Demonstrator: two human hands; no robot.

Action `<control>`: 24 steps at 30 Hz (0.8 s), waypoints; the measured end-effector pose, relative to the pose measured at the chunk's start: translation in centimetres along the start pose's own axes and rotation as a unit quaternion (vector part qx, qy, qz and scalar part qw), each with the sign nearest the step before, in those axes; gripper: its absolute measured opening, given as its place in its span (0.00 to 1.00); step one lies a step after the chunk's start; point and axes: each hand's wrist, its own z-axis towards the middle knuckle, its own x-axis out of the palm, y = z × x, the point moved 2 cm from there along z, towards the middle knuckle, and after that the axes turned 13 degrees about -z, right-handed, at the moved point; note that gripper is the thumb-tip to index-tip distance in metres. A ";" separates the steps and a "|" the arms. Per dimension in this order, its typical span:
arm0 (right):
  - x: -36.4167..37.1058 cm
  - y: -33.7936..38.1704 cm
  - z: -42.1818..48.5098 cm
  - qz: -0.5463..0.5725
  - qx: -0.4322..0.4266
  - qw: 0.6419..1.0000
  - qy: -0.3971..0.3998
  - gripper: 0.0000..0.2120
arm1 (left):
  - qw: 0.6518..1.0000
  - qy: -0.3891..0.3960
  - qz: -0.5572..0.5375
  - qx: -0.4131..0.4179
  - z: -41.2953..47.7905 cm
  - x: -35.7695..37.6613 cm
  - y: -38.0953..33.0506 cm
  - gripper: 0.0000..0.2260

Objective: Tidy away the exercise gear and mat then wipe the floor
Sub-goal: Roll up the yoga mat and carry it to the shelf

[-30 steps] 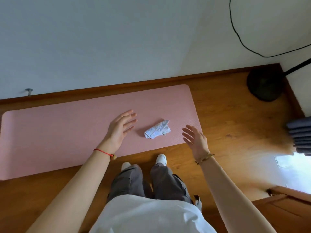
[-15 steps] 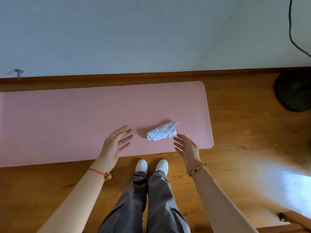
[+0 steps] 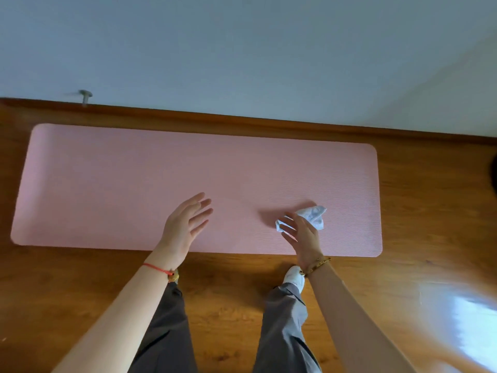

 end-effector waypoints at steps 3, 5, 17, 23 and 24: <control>6.8 0.1 -1.3 -0.006 -0.011 1.000 -0.001 0.11 | 1.000 -0.001 0.015 0.009 0.5 -4.6 -4.5 0.13; 11.3 0.0 -2.4 -0.004 -0.014 1.000 -0.002 0.12 | 1.000 -0.011 0.018 0.004 0.3 -8.1 -7.4 0.13; 28.1 -1.0 -3.8 -0.057 -0.025 0.997 0.046 0.14 | 0.998 -0.045 0.016 0.035 1.6 -23.3 -14.9 0.12; 34.0 -2.9 0.9 -0.105 -0.037 0.990 0.084 0.12 | 0.996 -0.073 -0.012 0.048 6.0 -28.5 -12.6 0.12; 35.0 -3.3 2.0 -0.116 -0.038 0.989 0.088 0.12 | 0.996 -0.074 -0.008 0.046 7.2 -29.5 -12.1 0.12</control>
